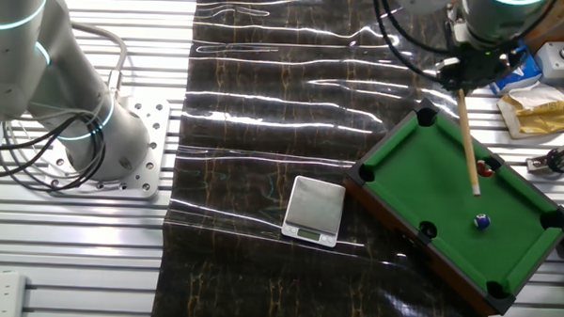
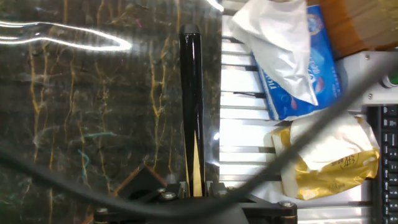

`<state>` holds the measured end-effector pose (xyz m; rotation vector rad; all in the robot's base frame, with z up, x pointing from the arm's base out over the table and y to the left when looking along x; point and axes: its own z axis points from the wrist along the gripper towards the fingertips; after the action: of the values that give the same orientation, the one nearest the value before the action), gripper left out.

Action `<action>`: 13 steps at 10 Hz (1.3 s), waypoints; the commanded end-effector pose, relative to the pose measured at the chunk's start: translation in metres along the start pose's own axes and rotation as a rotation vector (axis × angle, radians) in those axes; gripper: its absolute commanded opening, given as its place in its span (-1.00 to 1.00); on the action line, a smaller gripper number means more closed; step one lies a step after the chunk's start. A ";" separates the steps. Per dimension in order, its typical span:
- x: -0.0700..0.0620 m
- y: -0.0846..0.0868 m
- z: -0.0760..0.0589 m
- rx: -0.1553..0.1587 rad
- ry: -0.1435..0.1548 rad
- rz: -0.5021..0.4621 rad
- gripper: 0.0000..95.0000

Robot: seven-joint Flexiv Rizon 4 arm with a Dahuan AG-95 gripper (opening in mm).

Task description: Hit the pool ball

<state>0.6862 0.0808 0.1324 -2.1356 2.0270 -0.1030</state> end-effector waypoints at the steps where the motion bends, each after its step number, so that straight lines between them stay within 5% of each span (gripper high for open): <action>1: 0.003 -0.001 -0.004 0.007 0.005 -0.002 -1.00; 7: 0.009 -0.007 0.004 0.048 -0.010 0.031 -1.00; 13: 0.030 -0.009 0.004 0.087 -0.038 0.025 -1.00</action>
<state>0.6983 0.0511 0.1273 -2.0437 1.9883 -0.1476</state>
